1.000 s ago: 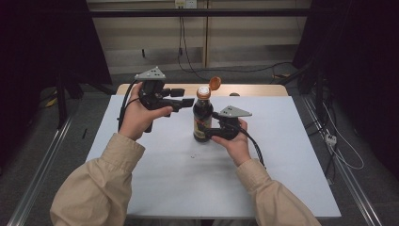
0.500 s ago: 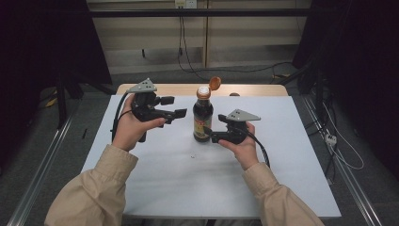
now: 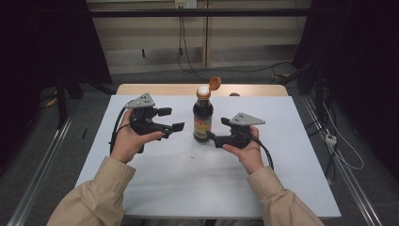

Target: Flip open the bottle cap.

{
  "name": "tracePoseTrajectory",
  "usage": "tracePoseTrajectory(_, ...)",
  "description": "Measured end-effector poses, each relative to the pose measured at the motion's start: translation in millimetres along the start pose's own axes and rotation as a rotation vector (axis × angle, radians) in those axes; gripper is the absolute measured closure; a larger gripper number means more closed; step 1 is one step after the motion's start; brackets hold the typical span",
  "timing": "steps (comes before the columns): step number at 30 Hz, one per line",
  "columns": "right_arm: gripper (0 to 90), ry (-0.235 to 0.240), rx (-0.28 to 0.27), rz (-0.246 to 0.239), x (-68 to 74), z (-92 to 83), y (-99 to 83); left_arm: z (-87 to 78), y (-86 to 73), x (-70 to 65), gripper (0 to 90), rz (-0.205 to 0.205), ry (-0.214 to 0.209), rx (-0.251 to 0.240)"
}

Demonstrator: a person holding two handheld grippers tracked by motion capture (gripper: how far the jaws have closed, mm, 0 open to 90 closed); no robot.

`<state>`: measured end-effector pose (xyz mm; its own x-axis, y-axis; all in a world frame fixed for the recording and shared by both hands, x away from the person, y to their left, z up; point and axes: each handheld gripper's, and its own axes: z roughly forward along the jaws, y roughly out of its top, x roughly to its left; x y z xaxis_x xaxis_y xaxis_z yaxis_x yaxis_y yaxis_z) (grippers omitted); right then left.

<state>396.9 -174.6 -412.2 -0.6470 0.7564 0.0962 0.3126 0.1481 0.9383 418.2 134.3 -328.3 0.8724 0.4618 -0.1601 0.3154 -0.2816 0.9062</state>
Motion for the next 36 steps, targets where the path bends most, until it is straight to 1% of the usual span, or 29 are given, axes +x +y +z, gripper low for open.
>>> tracePoseTrajectory(7,17.0,0.009,-0.003,0.005,-1.1,-9.0,-2.8,-5.1,-12.3,-1.7,16.4,0.013,0.004,0.008)
tracePoseTrajectory(11,17.0,0.010,-0.003,0.005,-1.2,-14.4,-5.3,-8.5,-22.2,-2.1,14.7,0.005,0.006,0.007)
tracePoseTrajectory(12,17.0,0.011,-0.005,0.008,-0.9,-15.7,-5.9,-9.2,-25.0,-2.2,14.1,-0.003,0.003,0.004)
tracePoseTrajectory(15,16.6,0.009,0.003,-0.003,-1.0,-19.4,-7.9,-11.7,-32.5,-1.7,13.3,-0.010,0.005,-0.004)
tracePoseTrajectory(22,16.5,0.015,0.000,0.011,-0.7,-27.3,-12.0,-17.4,-45.4,-1.4,12.7,-0.026,0.012,-0.011)
tracePoseTrajectory(28,16.5,0.013,-0.005,0.024,-2.0,-33.5,-17.3,-20.8,-54.1,-2.3,12.3,-0.027,0.013,-0.010)
tracePoseTrajectory(33,16.5,0.004,0.003,0.010,-2.5,-39.7,-22.2,-23.2,-63.0,-0.1,11.8,-0.037,0.015,-0.004)
tracePoseTrajectory(36,16.5,0.003,0.003,0.012,-3.3,-43.7,-24.0,-25.3,-69.3,1.6,11.5,-0.039,0.018,0.002)
